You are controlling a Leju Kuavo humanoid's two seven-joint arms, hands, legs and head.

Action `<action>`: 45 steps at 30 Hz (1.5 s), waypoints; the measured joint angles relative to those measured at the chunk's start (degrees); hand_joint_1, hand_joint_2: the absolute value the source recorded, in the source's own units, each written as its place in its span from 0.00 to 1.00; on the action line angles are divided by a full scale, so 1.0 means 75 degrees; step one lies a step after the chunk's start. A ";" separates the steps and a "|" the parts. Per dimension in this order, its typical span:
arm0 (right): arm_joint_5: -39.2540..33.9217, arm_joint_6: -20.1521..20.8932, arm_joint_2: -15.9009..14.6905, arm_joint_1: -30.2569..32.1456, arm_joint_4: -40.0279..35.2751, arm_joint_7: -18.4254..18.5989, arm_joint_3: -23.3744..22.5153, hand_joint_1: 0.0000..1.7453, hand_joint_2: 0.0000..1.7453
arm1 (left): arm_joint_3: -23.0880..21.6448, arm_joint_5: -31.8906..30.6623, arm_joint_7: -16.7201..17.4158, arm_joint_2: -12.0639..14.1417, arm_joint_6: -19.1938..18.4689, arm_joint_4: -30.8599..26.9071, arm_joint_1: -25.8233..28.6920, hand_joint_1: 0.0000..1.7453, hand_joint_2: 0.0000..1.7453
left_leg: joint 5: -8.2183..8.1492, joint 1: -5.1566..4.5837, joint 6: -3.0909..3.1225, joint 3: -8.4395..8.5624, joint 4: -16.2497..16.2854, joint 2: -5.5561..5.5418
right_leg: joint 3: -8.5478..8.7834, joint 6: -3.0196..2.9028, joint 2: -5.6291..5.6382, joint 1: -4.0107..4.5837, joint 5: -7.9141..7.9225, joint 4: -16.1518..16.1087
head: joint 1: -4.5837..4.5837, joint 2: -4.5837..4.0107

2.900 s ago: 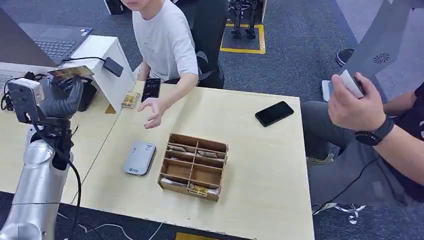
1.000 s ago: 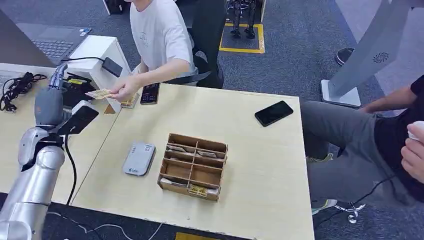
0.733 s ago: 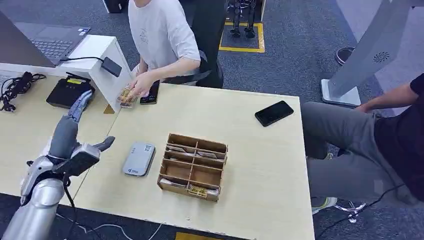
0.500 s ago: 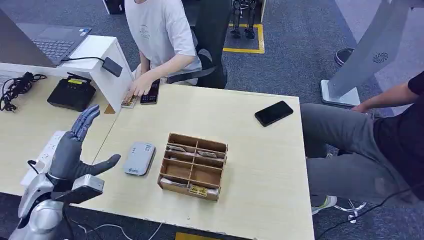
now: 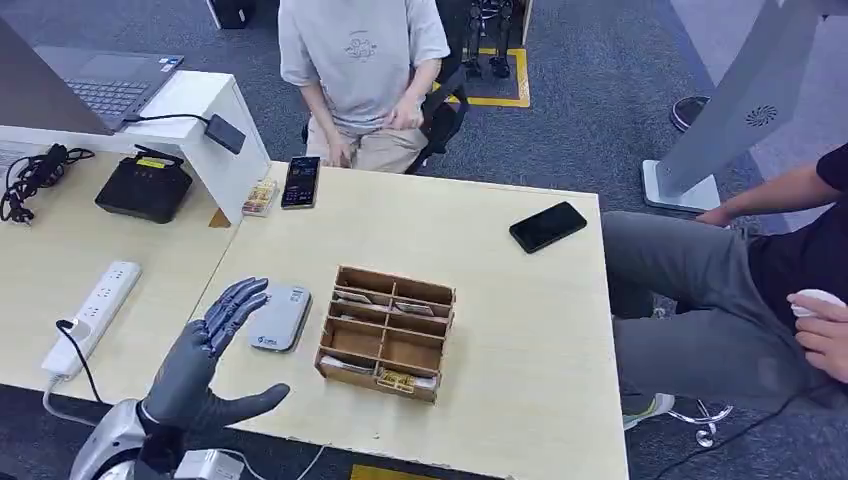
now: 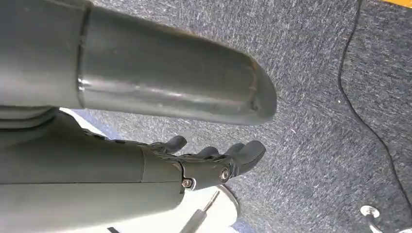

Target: Pass the card to the sensor for recognition and then transmit it.

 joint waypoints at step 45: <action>0.0382 -0.0003 -0.0233 -0.0285 0.0326 -0.0052 -0.0093 0.00 0.00 | -0.2666 -0.4526 0.3057 0.0003 0.1687 0.3174 -0.0993 0.00 1.00 | 0.0003 -0.0006 0.0004 -0.0001 0.0000 -0.0003 | 0.0001 0.0008 -0.0003 -0.0010 0.0005 0.0000 | -0.0003 0.0000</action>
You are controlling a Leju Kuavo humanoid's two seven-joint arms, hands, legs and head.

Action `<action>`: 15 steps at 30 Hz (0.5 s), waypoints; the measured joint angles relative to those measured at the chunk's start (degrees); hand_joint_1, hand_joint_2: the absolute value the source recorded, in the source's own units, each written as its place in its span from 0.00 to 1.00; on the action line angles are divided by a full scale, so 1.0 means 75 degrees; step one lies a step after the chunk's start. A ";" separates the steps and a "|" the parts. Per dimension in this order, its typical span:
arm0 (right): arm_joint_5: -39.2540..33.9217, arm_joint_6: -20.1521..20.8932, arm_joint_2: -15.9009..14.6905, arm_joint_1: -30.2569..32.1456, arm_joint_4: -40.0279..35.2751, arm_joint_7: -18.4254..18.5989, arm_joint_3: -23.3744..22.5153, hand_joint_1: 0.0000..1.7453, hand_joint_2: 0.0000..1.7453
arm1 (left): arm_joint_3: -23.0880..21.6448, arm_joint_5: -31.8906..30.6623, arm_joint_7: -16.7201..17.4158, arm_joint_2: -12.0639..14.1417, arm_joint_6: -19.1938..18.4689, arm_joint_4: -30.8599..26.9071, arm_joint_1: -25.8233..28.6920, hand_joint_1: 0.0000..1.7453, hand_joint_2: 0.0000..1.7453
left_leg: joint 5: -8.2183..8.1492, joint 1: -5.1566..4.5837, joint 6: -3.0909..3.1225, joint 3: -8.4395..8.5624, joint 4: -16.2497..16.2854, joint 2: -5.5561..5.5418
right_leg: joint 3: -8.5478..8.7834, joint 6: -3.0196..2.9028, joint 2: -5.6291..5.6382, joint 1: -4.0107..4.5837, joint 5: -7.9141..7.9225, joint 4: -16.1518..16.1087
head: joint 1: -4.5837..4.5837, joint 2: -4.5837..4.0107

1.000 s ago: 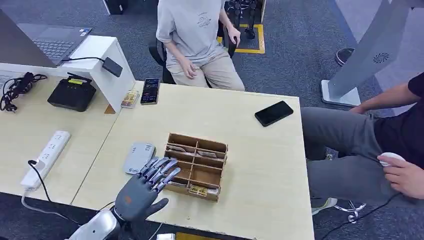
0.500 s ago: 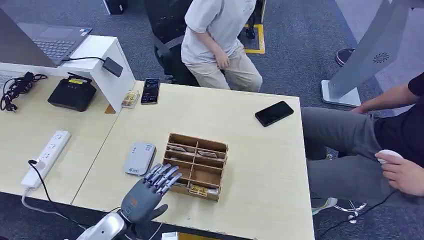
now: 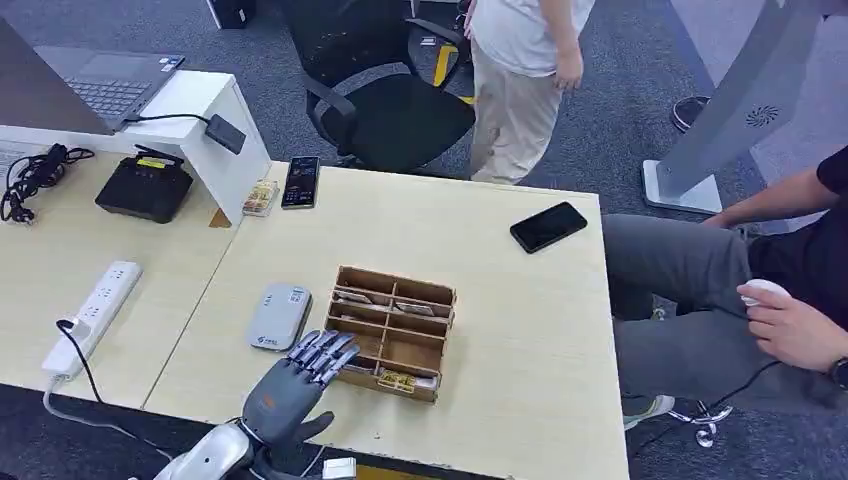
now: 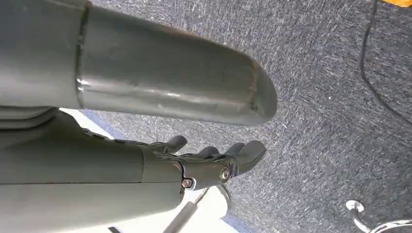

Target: Pass the card to the sensor for recognition and then transmit it.

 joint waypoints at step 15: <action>0.0000 0.0009 0.0000 -0.0098 0.0082 -0.0003 0.0084 0.00 0.00 | -0.0009 0.0326 -0.0108 -0.0312 -0.0230 0.0050 -0.0447 0.00 1.00 | 0.0002 0.0000 0.0001 0.0000 0.0000 -0.0005 | 0.0003 0.0000 -0.0005 0.0000 0.0001 0.0001 | 0.0003 0.0000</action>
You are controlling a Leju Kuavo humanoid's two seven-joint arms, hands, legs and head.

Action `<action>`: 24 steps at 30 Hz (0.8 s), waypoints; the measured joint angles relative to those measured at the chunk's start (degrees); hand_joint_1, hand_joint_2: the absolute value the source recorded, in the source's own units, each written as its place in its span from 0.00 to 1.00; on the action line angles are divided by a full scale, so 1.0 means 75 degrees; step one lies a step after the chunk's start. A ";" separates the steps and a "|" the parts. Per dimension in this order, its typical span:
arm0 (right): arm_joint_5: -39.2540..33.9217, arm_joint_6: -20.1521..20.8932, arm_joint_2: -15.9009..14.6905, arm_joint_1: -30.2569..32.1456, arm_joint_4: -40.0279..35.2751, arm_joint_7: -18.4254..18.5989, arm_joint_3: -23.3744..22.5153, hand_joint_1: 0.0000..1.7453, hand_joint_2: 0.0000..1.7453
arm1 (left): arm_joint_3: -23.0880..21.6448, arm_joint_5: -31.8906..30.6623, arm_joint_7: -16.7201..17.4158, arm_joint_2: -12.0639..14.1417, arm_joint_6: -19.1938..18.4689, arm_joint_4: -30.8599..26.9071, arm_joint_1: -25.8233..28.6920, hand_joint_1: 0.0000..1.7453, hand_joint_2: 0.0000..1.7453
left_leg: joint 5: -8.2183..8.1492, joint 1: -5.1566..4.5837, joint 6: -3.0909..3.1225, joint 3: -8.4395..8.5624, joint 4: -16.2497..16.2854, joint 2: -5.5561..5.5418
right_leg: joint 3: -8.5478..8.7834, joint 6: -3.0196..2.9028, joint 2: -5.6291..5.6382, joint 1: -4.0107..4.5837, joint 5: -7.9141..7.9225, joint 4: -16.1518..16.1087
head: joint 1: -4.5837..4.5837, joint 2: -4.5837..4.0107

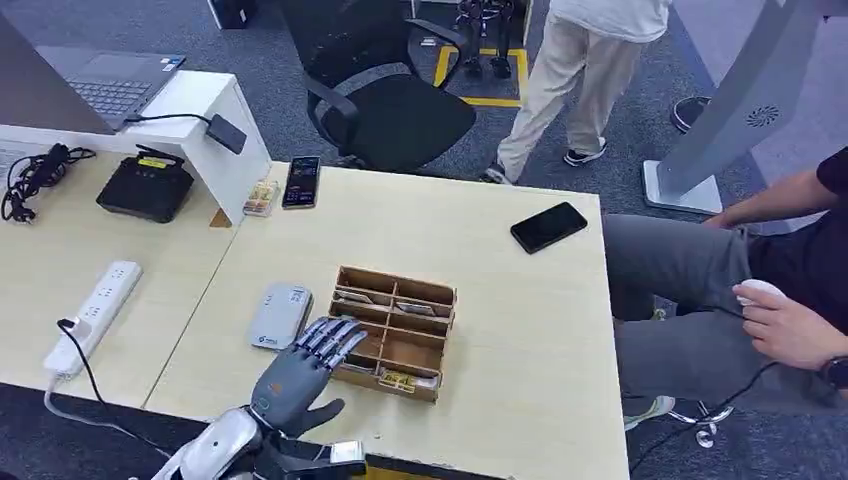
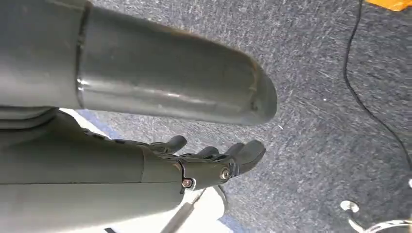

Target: Pass the card to the sensor for recognition and then transmit it.

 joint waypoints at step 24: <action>0.0000 0.0003 0.0000 -0.0035 0.0084 0.0032 0.0128 0.00 0.00 | -0.0009 0.0207 -0.0020 -0.0187 -0.0035 0.0108 -0.0156 0.00 1.00 | 0.0002 0.0000 0.0002 0.0000 0.0000 0.0001 | -0.0001 0.0000 0.0000 0.0000 0.0000 0.0000 | 0.0000 0.0000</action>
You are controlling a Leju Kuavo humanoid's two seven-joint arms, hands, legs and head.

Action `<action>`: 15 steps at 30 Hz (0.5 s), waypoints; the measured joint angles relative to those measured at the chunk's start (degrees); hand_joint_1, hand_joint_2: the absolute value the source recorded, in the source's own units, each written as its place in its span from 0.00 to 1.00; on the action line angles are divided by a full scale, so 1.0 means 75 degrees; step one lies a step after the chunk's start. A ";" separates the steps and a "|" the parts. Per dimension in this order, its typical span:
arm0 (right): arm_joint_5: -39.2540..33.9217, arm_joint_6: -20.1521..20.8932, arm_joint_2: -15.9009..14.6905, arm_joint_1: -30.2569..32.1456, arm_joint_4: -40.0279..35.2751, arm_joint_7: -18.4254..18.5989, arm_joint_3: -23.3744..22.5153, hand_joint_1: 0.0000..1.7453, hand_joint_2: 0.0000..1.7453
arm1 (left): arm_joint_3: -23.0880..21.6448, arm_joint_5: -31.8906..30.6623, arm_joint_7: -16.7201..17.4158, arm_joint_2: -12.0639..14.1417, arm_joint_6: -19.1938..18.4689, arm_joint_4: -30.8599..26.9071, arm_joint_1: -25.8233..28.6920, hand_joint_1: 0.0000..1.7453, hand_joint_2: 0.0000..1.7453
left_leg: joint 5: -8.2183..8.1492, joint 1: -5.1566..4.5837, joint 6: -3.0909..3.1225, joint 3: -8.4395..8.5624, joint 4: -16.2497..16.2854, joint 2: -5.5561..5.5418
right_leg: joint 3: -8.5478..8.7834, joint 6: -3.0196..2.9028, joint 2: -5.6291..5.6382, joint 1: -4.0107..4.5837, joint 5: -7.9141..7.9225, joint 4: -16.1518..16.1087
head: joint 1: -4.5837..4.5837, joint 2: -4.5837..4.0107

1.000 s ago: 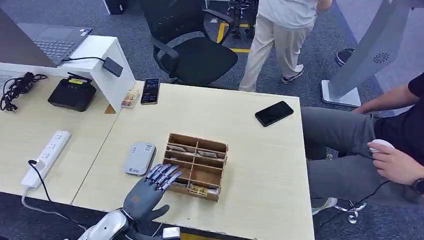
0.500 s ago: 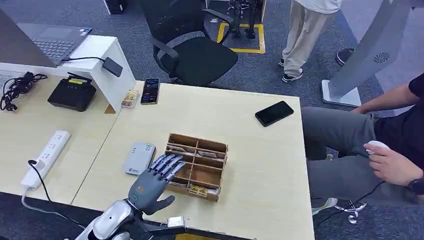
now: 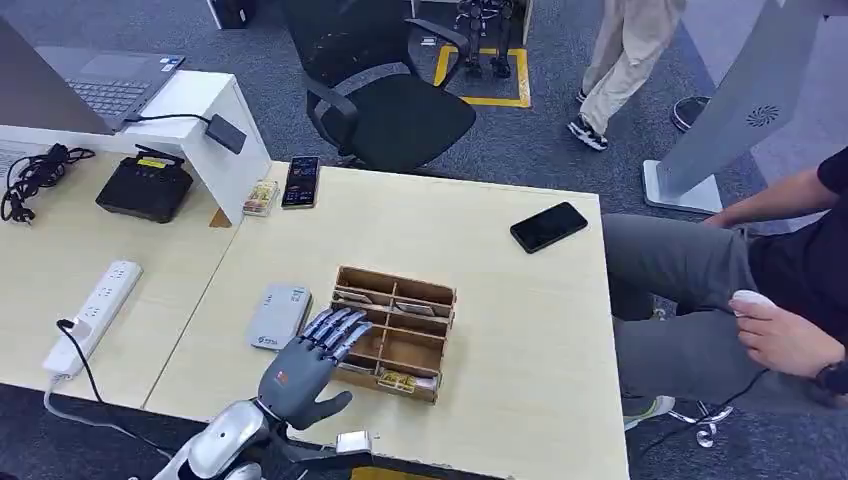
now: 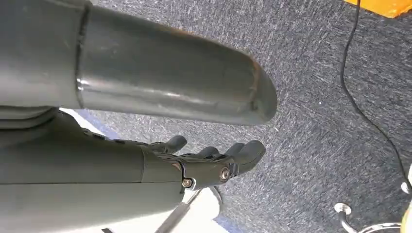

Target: Pass the card to the sensor for recognition and then transmit it.

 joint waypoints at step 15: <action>0.0000 -0.0038 0.0003 -0.0070 0.0009 -0.0032 0.0082 0.00 0.00 | 0.0000 0.0070 0.0020 -0.0053 -0.0280 0.0236 0.0017 1.00 1.00 | 0.0000 0.0001 0.0000 -0.0002 0.0000 -0.0001 | 0.0000 0.0000 -0.0001 0.0000 0.0000 0.0001 | 0.0000 0.0000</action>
